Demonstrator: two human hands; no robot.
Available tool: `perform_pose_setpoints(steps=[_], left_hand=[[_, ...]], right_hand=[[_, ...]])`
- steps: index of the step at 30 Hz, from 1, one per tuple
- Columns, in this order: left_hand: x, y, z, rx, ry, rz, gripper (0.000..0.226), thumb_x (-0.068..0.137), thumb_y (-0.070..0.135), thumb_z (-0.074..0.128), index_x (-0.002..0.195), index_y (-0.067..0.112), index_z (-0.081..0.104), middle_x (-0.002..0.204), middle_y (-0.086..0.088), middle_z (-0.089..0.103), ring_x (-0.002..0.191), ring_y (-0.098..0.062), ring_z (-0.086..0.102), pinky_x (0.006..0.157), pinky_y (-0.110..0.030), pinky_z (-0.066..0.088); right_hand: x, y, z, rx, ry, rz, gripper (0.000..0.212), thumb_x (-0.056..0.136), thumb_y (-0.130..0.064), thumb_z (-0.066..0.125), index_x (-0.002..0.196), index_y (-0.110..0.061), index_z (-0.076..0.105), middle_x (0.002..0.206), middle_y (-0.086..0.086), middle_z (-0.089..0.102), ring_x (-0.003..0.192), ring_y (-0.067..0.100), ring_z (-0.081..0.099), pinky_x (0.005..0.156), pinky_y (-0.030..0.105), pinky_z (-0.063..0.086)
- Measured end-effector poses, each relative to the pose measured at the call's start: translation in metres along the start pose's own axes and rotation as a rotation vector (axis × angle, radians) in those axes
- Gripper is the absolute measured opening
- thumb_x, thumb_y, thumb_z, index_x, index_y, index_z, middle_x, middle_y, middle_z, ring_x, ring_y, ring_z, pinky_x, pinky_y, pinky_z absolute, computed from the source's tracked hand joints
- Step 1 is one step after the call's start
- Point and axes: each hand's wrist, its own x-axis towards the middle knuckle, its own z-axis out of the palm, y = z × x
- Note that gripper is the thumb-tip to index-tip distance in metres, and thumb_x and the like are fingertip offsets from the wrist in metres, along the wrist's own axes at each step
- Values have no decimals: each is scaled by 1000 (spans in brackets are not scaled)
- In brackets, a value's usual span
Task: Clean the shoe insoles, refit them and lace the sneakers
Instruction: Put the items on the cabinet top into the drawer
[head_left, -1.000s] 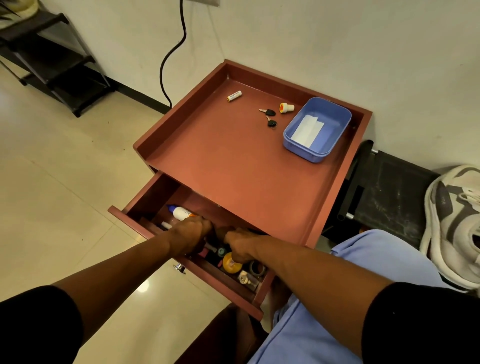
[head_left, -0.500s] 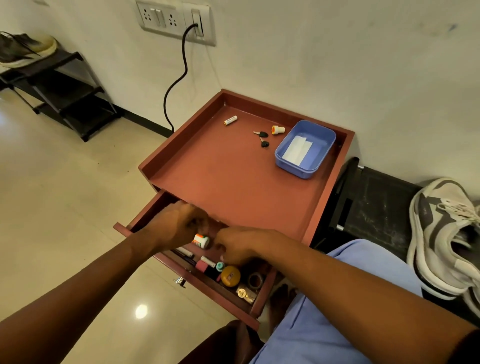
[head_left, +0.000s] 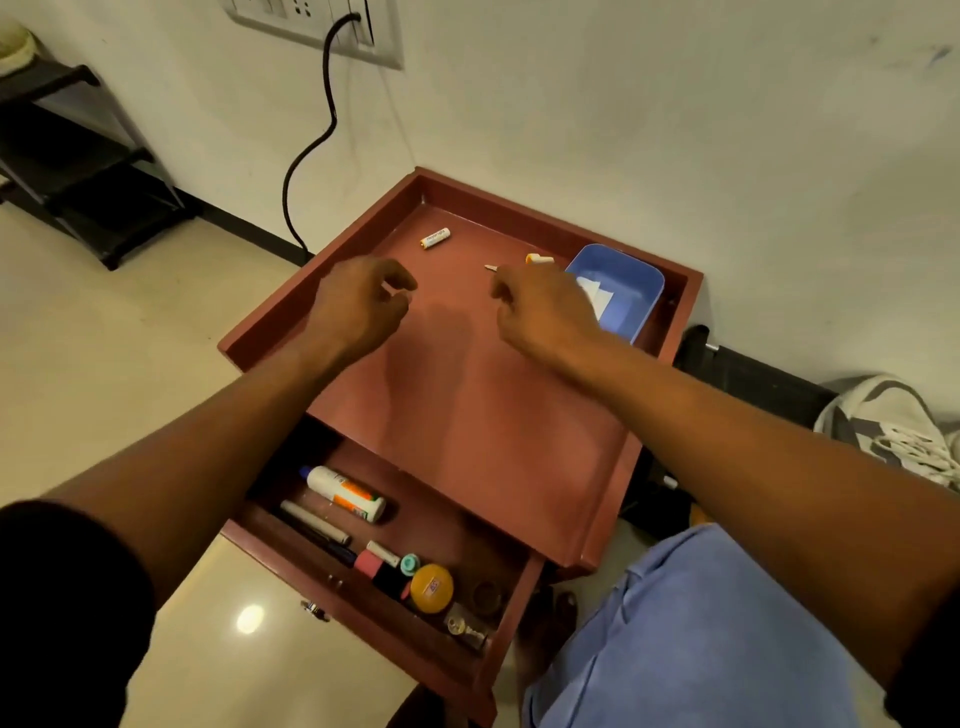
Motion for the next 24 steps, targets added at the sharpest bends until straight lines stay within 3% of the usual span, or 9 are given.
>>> perform_pose_setpoints(steps=[3,7,12,16,18,24], left_hand=[[32,-1,13,33,19,-42,26,97,22,68,122,17,71,124,-4,69,103,-18,67,91,-41,58],[66,-5,32,114,12,-37,39,95,26,67,132,15,65,127,-10,63,110,-27,63,97,-43,53],[104,-3,54,150,-17,-130,54,93,27,64,142,10,51,142,-19,50,124,-40,52,103,-48,45],[124,-9,65,221,-90,-157,34,92,31,64,116,7,63,128,-23,57,114,-44,55,96,-53,49],[128,-11,68,218,-72,-175,30,92,31,66,112,8,67,123,-21,60,112,-42,57,94,-52,51],[122,-15,73,181,91,-177,20,91,13,60,104,14,75,113,-13,68,105,-35,63,86,-48,57]], right_hand=[[32,23,-7,-66,29,15,15,86,-14,62,99,-13,69,96,7,70,87,29,64,61,31,44],[66,42,-15,-219,-88,-33,32,85,-18,65,117,-15,67,117,9,67,104,32,63,83,42,55],[106,61,-14,-325,-221,-86,46,86,-12,66,131,-20,62,130,11,62,113,32,61,81,32,48],[120,61,-12,-351,-241,-62,33,80,-11,72,112,-14,72,115,11,69,97,34,66,80,35,56],[122,61,-10,-372,-241,-59,25,79,-11,72,105,-12,73,107,13,70,90,34,66,79,38,59],[121,63,-4,-375,-214,-46,27,77,-6,69,103,-11,70,104,15,68,78,32,58,68,31,47]])
